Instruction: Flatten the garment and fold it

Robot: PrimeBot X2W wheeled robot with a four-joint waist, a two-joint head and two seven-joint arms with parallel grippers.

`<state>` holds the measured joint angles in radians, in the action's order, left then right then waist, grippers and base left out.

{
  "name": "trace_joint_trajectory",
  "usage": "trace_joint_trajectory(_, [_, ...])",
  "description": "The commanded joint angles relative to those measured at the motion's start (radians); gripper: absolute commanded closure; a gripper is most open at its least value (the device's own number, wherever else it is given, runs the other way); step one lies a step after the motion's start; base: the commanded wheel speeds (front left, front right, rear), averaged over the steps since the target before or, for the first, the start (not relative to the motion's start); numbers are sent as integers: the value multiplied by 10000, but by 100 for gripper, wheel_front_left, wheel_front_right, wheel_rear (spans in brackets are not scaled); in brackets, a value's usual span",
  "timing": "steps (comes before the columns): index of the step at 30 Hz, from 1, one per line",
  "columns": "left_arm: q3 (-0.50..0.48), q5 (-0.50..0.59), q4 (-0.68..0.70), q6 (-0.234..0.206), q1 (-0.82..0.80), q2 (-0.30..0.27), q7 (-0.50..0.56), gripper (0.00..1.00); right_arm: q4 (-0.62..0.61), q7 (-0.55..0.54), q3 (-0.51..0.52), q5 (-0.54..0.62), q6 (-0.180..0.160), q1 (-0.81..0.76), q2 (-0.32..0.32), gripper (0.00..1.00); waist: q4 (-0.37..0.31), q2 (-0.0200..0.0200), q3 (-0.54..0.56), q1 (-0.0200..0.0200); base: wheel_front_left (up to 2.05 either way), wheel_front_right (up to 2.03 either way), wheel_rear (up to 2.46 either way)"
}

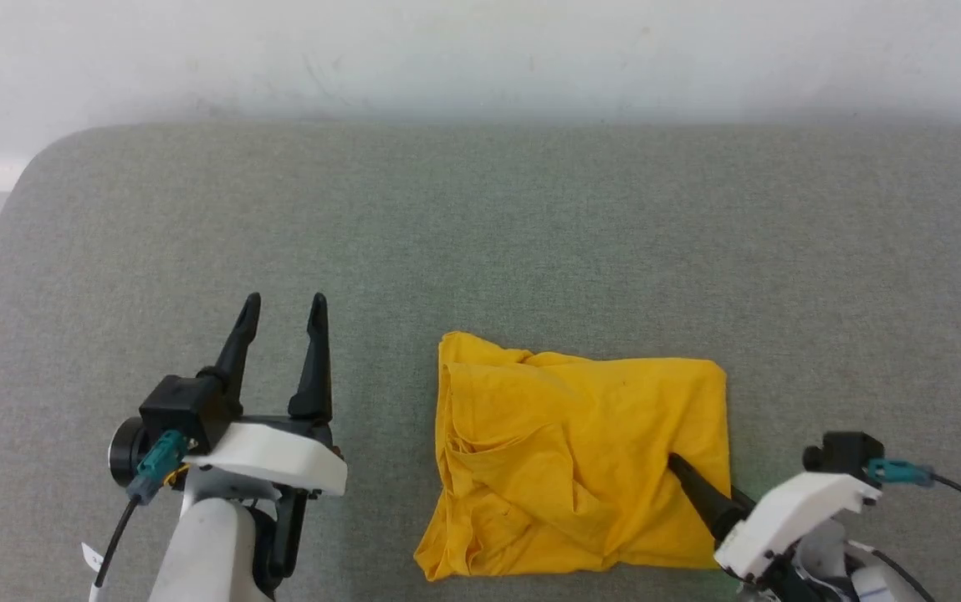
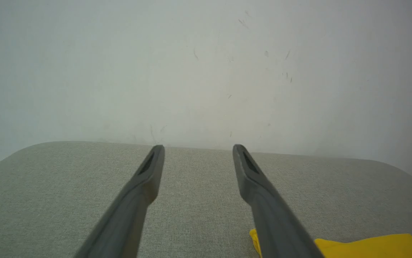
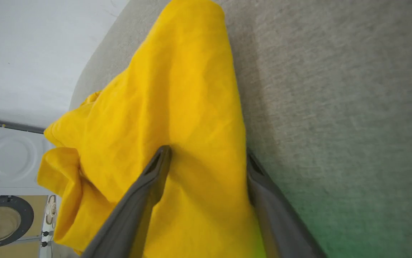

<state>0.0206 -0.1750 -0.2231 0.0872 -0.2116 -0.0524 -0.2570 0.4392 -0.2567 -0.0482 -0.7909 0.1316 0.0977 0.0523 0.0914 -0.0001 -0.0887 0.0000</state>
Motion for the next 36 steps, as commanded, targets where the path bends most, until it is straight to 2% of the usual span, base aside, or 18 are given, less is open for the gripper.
trace_joint_trajectory(1, [13, -42, -5, -6, 13, 22, -47, 0, 244, -113, -194, -167, -9, 233, -20, 0, 28, 1, -26, 0, 0, 0, 0])
trace_joint_trajectory(3, [13, -54, -19, -7, 6, 22, -47, 0, 577, -162, -442, -235, -9, 457, -20, 0, 54, 1, -46, 0, 0, 0, 0])
trace_joint_trajectory(4, [12, -60, -29, -10, 4, 22, -47, 0, 716, -180, -546, -285, -9, 560, -20, 44, 63, 1, -46, 0, 0, 0, 0])
trace_joint_trajectory(6, [10, -70, -44, -19, 4, 22, -47, 0, 927, -128, -701, -226, -9, 749, -20, 85, 74, 1, -42, 0, 0, 0, 0])
trace_joint_trajectory(7, [10, -74, -49, -24, 6, 22, -47, 0, 996, -46, -729, -160, -9, 838, -20, 100, 76, 1, -40, 0, 0, 0, 0])
trace_joint_trajectory(10, [-15, -83, -58, -56, 21, 22, -47, 0, 1141, 155, -710, 507, -9, 1081, -20, 100, 40, 1, -21, 0, 0, 0, 0])
trace_joint_trajectory(12, [-75, -77, -40, -78, 46, 22, -47, 0, 1077, 232, -657, 1425, -9, 1280, -20, 100, -47, 1, -16, 0, 0, 0, 0])
trace_joint_trajectory(15, [-168, -58, 12, -105, 82, 22, -47, 0, 585, 42, -610, 3464, -9, 1648, -20, 100, -273, 1, -41, 0, 0, 0, 0])
trace_joint_trajectory(19, [-288, -30, 79, -102, 72, 22, -47, 0, -670, -626, -745, 6281, -9, 2153, -20, 100, -689, 1, -148, 0, 0, 0, 0])
trace_joint_trajectory(22, [-359, -5, 151, -97, 23, 22, -47, 0, -1409, -1084, -995, 7792, -9, 2542, 18, 100, -1095, 1, -286, 0, 0, 0, 0])
trace_joint_trajectory(28, [-452, 125, 317, -72, -191, 22, -47, 0, -1766, -1672, -1233, 8859, -9, 3425, 776, 100, -2001, 1, -715, 0, 0, 0, 0])
trace_joint_trajectory(36, [-561, 471, 643, 35, -688, -47, -47, 0, -1208, -1814, -515, 9197, -9, 4612, 2179, 100, -2936, 1, -1644, 0, 0, 0, 0])
